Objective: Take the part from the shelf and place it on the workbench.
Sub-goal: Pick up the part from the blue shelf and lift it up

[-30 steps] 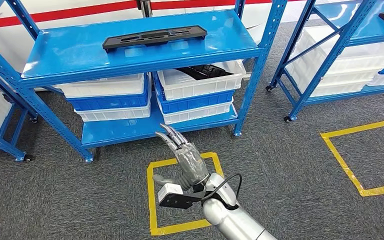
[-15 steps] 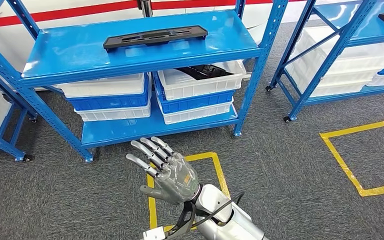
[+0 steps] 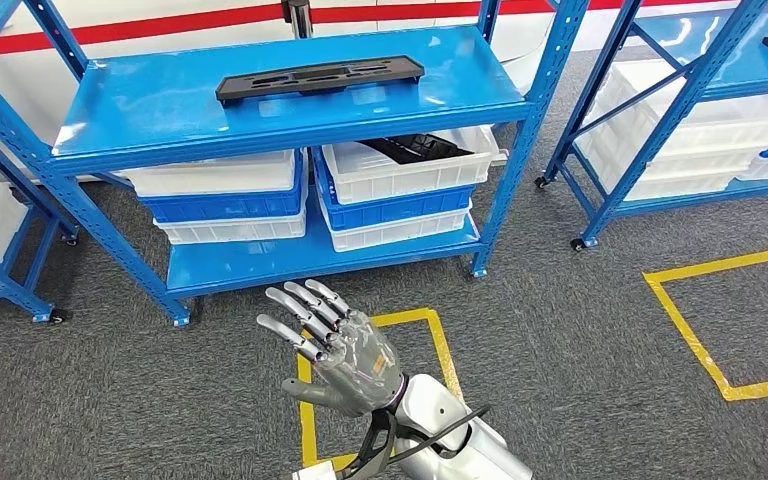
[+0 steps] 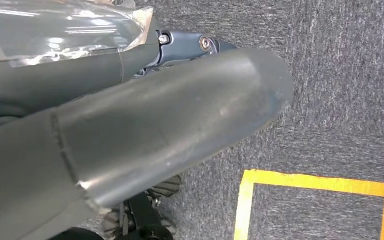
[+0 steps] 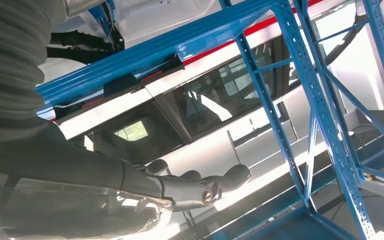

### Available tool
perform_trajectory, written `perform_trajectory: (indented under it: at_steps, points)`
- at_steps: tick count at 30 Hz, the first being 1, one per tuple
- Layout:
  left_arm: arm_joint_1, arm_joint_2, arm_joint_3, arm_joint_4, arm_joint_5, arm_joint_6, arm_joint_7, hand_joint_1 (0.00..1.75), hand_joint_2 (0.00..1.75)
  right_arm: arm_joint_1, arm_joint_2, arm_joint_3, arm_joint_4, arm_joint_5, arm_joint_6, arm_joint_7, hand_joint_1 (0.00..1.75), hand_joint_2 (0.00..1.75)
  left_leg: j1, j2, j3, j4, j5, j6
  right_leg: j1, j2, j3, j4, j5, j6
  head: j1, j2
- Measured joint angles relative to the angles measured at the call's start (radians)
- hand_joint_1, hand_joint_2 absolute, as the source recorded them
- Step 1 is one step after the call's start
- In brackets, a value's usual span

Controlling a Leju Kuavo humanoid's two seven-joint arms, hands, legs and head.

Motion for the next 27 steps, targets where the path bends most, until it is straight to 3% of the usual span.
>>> perform_trajectory:
  at_steps: [2,4,7,10,11,12,13,15,16,17,19,21,23,25,27]
  points:
    - [0.000,0.000,0.002,0.000,0.000,0.000,-0.001,0.00,0.00,0.000,-0.002,0.001,0.000,-0.001,0.000,0.000,0.00,1.75,-0.001,-0.001,0.003,0.000,-0.009,-0.013,0.003,-0.001,0.028,-0.074,0.021,-0.019,-0.001,0.000]
    - [0.001,0.001,0.005,0.000,0.000,0.000,-0.001,0.00,0.00,0.000,-0.003,0.002,0.000,-0.002,-0.001,0.000,0.00,1.75,0.000,0.000,0.002,0.009,-0.011,-0.025,0.006,-0.001,0.031,-0.077,0.023,-0.044,-0.002,0.000]
    - [0.001,0.001,0.009,0.000,0.000,0.000,-0.002,0.00,0.00,-0.001,0.000,0.004,-0.002,-0.002,-0.001,-0.001,0.00,1.75,0.006,0.006,-0.018,0.068,-0.036,-0.043,-0.002,0.000,0.054,-0.082,0.027,-0.062,-0.003,0.000]
    - [0.001,0.002,0.012,0.000,0.000,0.000,-0.002,0.00,0.00,-0.001,0.002,0.007,-0.003,0.000,-0.001,-0.001,0.00,1.75,0.014,0.011,-0.128,0.247,-0.110,-0.061,-0.002,0.000,0.061,-0.083,0.018,-0.073,-0.004,0.000]
    - [0.002,0.002,0.012,0.000,0.000,0.000,-0.002,0.00,0.00,0.000,0.002,0.008,-0.003,0.000,-0.001,-0.001,0.00,1.75,0.016,0.012,-0.164,0.291,-0.121,-0.063,-0.001,0.001,0.064,-0.083,0.015,-0.075,-0.004,0.000]
    - [0.004,0.002,0.013,0.000,0.000,0.000,-0.002,0.00,0.00,0.002,0.002,0.009,-0.003,0.000,-0.001,-0.001,0.00,1.75,0.017,0.012,-0.185,0.301,-0.112,-0.064,0.000,0.002,0.068,-0.083,0.010,-0.076,-0.004,0.000]
    - [0.004,0.003,0.013,0.000,0.000,0.000,-0.002,0.00,0.00,0.003,0.002,0.010,-0.003,0.000,-0.001,-0.001,0.00,1.75,0.017,0.012,-0.185,0.273,-0.082,-0.062,0.000,0.003,0.075,-0.083,0.005,-0.075,-0.004,0.000]
    - [0.004,0.004,0.013,0.000,0.000,0.000,-0.002,0.00,0.00,0.004,0.003,0.011,-0.003,0.000,-0.001,-0.001,0.00,1.75,0.015,0.014,-0.138,0.138,0.011,-0.050,0.002,0.004,0.091,-0.084,-0.008,-0.073,-0.004,0.000]
    - [0.004,0.006,0.013,0.001,0.000,0.000,-0.002,0.00,0.00,0.004,0.005,0.012,-0.004,0.000,-0.001,-0.001,0.00,1.75,0.011,0.015,-0.115,0.081,0.031,-0.042,0.005,0.004,0.099,-0.085,-0.014,-0.070,-0.003,0.000]
    - [0.004,0.007,0.014,0.001,0.000,0.000,-0.003,0.00,0.00,0.003,0.006,0.012,-0.005,0.000,-0.001,-0.001,0.00,1.75,0.007,0.015,-0.099,0.045,0.036,-0.034,0.006,0.004,0.104,-0.086,-0.019,-0.066,-0.003,0.000]
    - [0.005,0.011,0.014,0.002,0.000,0.002,-0.003,0.00,0.00,0.004,0.008,0.012,-0.006,-0.001,-0.001,0.000,0.00,1.75,-0.002,0.013,-0.090,0.026,0.018,-0.017,0.011,0.004,0.112,-0.078,-0.020,-0.051,-0.004,0.000]
    - [0.007,0.011,0.015,0.002,0.000,0.003,-0.003,0.00,0.00,0.004,0.010,0.013,-0.007,-0.003,-0.001,0.000,0.00,1.75,0.000,0.011,-0.070,0.011,0.036,-0.002,0.017,0.004,0.114,-0.056,-0.026,-0.040,-0.003,0.000]
    - [0.004,0.011,0.016,0.002,0.000,0.003,-0.003,0.00,0.00,0.001,0.010,0.014,-0.008,-0.004,-0.001,0.000,0.00,1.75,0.005,0.011,-0.049,0.004,0.041,0.006,0.019,0.004,0.083,0.010,-0.061,-0.040,-0.002,0.000]
    - [0.001,0.011,0.018,0.003,0.000,0.003,-0.003,0.00,0.00,-0.001,0.009,0.014,-0.008,-0.005,-0.001,0.000,0.00,1.75,0.005,0.011,-0.044,0.004,0.035,0.011,0.016,0.004,0.009,0.130,-0.109,-0.042,-0.001,0.000]
    - [0.002,0.010,0.019,0.003,0.000,0.003,-0.002,0.00,0.00,0.003,0.008,0.015,-0.008,-0.005,0.001,0.001,0.00,1.75,0.004,0.009,-0.039,0.004,0.026,0.010,0.015,0.004,-0.055,0.202,-0.125,-0.033,-0.001,0.000]
